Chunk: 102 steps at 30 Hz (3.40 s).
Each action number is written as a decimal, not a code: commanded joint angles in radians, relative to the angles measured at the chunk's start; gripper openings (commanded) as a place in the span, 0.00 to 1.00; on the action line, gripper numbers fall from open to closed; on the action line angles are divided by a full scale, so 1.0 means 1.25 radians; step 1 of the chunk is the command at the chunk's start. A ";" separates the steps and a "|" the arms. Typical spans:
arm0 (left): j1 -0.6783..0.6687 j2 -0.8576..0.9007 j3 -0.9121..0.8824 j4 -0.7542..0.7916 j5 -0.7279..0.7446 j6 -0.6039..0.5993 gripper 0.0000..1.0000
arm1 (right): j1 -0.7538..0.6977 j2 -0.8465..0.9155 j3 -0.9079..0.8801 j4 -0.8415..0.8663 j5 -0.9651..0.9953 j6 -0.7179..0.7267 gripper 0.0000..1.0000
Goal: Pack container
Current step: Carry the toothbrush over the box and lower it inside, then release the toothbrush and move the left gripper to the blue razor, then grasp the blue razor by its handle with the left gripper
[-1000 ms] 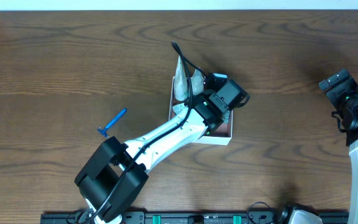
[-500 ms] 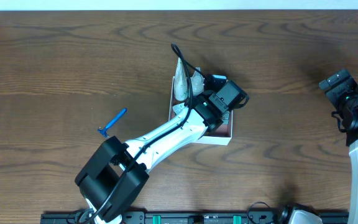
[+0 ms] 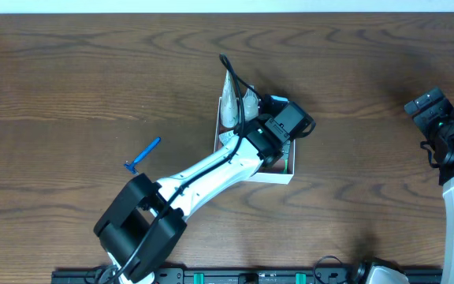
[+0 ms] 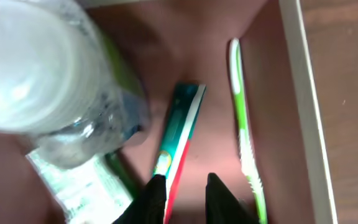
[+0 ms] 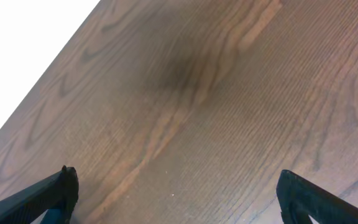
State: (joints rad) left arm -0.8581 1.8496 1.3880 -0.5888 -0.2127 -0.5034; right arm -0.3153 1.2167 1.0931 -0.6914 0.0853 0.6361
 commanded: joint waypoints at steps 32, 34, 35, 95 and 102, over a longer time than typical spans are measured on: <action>0.709 -0.214 -0.196 -0.285 0.160 0.306 0.65 | -0.004 0.000 0.005 -0.001 0.003 0.005 0.99; 0.710 -0.199 -0.206 -0.270 0.163 0.327 0.66 | -0.004 0.000 0.005 -0.001 0.003 0.005 0.99; 0.710 -0.188 -0.209 -0.264 0.165 0.335 0.66 | -0.004 0.000 0.005 -0.001 0.003 0.005 0.99; 0.708 0.018 -0.217 -0.182 0.311 0.474 0.31 | -0.004 0.000 0.005 -0.001 0.003 0.005 0.99; 0.708 0.018 -0.217 -0.183 0.311 0.474 0.30 | -0.004 0.000 0.005 -0.001 0.003 0.005 0.99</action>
State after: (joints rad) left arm 0.0246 1.8614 1.1332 -0.8104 0.1589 0.0864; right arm -0.3153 1.2167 1.0931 -0.6914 0.0853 0.6361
